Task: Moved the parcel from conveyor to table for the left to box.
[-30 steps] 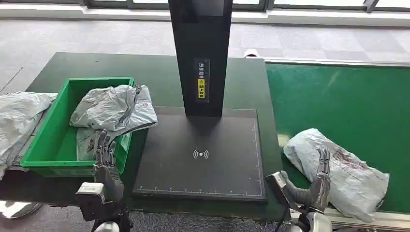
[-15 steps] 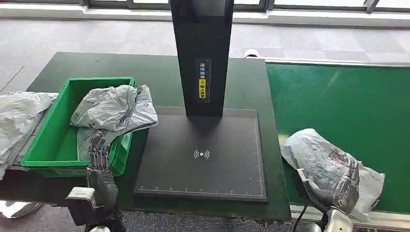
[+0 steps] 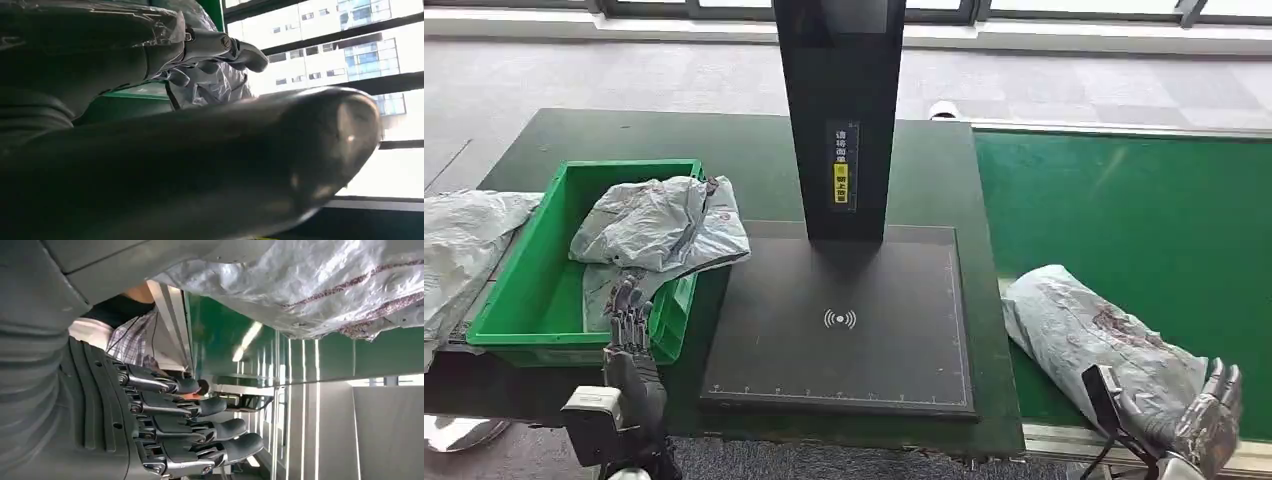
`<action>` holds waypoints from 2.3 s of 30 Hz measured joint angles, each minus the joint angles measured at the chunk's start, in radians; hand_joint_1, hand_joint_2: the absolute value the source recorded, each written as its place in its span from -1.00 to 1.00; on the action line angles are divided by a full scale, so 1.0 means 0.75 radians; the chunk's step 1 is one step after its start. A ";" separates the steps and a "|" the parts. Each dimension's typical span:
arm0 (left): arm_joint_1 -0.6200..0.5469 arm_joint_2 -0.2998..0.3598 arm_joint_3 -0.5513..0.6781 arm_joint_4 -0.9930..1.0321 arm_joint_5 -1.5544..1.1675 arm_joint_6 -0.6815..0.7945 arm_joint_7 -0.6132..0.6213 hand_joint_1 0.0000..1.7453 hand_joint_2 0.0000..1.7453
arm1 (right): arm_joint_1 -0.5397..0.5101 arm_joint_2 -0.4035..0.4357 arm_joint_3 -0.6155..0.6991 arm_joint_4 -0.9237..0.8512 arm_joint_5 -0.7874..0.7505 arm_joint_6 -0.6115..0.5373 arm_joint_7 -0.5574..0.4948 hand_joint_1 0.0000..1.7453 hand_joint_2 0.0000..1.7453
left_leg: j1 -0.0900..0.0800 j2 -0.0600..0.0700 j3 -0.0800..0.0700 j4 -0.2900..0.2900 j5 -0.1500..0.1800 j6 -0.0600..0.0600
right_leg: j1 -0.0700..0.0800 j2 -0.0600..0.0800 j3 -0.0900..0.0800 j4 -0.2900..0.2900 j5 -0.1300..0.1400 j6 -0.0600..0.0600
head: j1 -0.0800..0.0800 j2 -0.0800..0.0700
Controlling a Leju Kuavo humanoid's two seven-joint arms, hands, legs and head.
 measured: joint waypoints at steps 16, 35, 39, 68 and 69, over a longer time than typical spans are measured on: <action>-0.005 0.004 0.021 0.075 0.086 0.152 -0.063 -1.00 -1.00 | -0.257 -0.062 0.024 0.423 0.094 0.007 0.076 -1.00 1.00 | 0.000 0.000 0.001 0.000 0.000 0.000 | 0.000 0.001 0.001 0.001 0.001 0.000 | 0.000 0.000; -0.022 0.020 0.016 0.193 0.124 0.192 -0.092 -1.00 -1.00 | -0.382 -0.061 0.118 0.657 0.095 0.001 0.086 -1.00 1.00 | 0.000 0.000 0.001 0.000 0.000 0.000 | 0.000 0.001 0.002 0.001 0.001 0.000 | 0.000 0.001; -0.037 0.032 -0.002 0.226 0.173 0.235 -0.109 -1.00 -1.00 | -0.394 -0.038 0.148 0.672 0.095 0.019 0.033 -1.00 1.00 | 0.000 0.001 0.002 0.000 0.001 -0.001 | 0.000 0.001 0.002 0.001 0.001 0.000 | 0.000 0.001; -0.036 0.293 -0.300 0.460 0.452 0.522 -0.156 -1.00 -1.00 | -0.418 0.012 0.371 0.714 -0.061 -0.036 -0.374 1.00 1.00 | 0.007 0.022 0.014 0.000 -0.011 -0.011 | 0.011 0.023 0.018 0.001 -0.001 -0.009 | 0.000 0.001; -0.014 0.297 -0.305 0.448 0.445 0.531 -0.156 -1.00 -1.00 | -0.402 0.018 0.369 0.677 -0.149 -0.109 -0.480 1.00 1.00 | 0.007 0.022 0.020 0.000 -0.010 -0.012 | 0.010 0.023 0.015 0.001 -0.001 -0.009 | 0.000 0.000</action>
